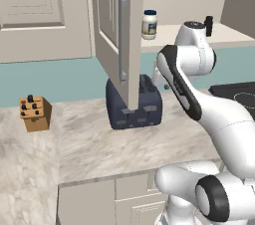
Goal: Collect the turmeric, mayonnaise, and shaker from the cabinet and place them next to the stove.
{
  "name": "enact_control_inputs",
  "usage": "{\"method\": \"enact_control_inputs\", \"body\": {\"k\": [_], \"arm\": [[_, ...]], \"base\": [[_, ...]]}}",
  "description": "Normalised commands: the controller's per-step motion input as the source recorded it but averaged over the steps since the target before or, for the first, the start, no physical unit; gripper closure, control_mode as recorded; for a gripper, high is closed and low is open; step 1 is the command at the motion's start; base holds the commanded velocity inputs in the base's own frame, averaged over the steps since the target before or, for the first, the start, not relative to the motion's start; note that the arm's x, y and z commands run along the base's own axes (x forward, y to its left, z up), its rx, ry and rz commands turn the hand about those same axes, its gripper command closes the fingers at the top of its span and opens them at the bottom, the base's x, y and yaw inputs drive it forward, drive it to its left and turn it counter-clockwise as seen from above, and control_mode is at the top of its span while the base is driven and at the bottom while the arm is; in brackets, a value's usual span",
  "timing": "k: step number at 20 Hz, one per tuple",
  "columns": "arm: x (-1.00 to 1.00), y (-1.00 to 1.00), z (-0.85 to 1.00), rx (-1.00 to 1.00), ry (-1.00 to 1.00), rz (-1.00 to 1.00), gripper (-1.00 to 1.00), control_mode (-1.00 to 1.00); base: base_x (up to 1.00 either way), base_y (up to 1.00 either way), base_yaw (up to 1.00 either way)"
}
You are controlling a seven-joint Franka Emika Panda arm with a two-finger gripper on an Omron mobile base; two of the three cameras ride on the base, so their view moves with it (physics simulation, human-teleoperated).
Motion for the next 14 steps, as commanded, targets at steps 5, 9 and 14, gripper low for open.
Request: {"method": "enact_control_inputs", "body": {"k": [5,9,14], "arm": [[-0.3,-0.01,0.0,0.0,-0.15,-0.03,-1.0,-1.0],[-0.49,-0.09,0.21,0.0,-0.52,-0.12,-1.0,-1.0],[-0.2,-0.19,0.61,0.0,-0.55,-0.09,-1.0,-1.0]], "base": [[0.0,0.0,0.0],[0.0,0.0,0.0],[0.0,0.0,0.0]]}}
